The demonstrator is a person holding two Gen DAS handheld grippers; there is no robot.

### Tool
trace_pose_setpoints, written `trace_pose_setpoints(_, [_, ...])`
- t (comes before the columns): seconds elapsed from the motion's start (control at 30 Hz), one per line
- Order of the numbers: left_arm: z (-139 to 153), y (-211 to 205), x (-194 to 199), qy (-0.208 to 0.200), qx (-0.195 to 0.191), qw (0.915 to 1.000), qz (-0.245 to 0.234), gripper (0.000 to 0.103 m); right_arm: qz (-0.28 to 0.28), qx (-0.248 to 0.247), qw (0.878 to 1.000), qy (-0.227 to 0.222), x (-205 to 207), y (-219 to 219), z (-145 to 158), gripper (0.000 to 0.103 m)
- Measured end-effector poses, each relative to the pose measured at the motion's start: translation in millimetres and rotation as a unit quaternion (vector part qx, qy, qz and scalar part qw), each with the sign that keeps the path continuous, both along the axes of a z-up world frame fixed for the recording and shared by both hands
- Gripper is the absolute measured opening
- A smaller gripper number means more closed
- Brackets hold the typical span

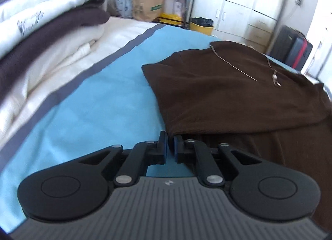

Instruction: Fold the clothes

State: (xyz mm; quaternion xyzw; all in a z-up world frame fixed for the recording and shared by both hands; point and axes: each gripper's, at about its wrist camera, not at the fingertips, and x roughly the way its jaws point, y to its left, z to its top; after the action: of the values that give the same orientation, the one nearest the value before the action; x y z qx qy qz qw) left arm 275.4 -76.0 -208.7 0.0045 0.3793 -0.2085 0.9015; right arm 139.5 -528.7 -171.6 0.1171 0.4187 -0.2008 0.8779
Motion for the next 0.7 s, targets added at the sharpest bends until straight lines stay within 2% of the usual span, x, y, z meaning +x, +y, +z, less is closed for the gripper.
trace_pose_setpoints(0.13, [22.7, 13.9, 7.3, 0.011, -0.051, 0.9987, -0.004, 0.01, -0.012, 0.078, 0.992, -0.102, 1.9, -23.4, 9.2, 0.038])
trace_pose_setpoints(0.17, [26.9, 16.2, 11.9, 0.008, -0.062, 0.9981, 0.001, 0.015, -0.012, 0.087, 0.988, -0.125, 3.2, -27.0, 8.7, 0.04])
trace_pose_setpoints(0.2, [29.3, 17.3, 18.1, 0.004, -0.067, 0.9977, 0.009, 0.023, -0.011, 0.086, 0.987, -0.136, 5.0, -27.2, 5.5, 0.04])
trace_pose_setpoints(0.3, [29.6, 13.0, 44.6, -0.001, -0.065, 0.9977, 0.02, 0.031, -0.003, 0.06, 0.988, -0.144, 10.2, -20.9, -9.0, 0.04])
trace_pose_setpoints(0.37, [20.3, 4.8, 68.2, 0.016, -0.059, 0.998, 0.017, 0.036, 0.012, 0.036, 0.989, -0.144, 11.1, -13.6, -18.9, 0.04])
trace_pose_setpoints(0.4, [14.1, 0.8, 79.4, 0.028, -0.057, 0.9978, 0.017, 0.042, 0.025, 0.021, 0.989, -0.144, 11.3, -9.6, -21.6, 0.035])
trace_pose_setpoints(0.43, [7.0, -3.2, 90.5, 0.042, -0.058, 0.9973, 0.016, 0.044, 0.041, 0.003, 0.989, -0.144, 11.5, -5.2, -22.9, 0.013])
trace_pose_setpoints(0.47, [0.8, -6.8, 99.1, 0.053, -0.06, 0.9966, 0.014, 0.044, 0.058, -0.014, 0.988, -0.144, 11.6, -0.9, -24.1, 0.0])
trace_pose_setpoints(0.5, [-4.4, -10.0, 105.2, 0.063, -0.063, 0.996, 0.011, 0.038, 0.065, -0.037, 0.986, -0.146, 12.1, 3.8, -23.3, 0.0])
trace_pose_setpoints(0.57, [-10.5, -16.2, 114.4, 0.073, -0.061, 0.9954, 0.009, 0.004, 0.068, -0.077, 0.982, -0.159, 11.4, 11.1, -17.7, 0.0])
trace_pose_setpoints(0.63, [-1.8, -21.3, 112.2, 0.05, -0.041, 0.9978, 0.015, 0.004, 0.06, -0.089, 0.978, -0.181, 6.5, 10.9, -9.6, 0.0])
trace_pose_setpoints(0.7, [14.2, -24.5, 102.4, -0.006, -0.019, 0.9995, 0.024, 0.004, 0.045, -0.092, 0.975, -0.198, 2.3, 4.7, -3.1, 0.0])
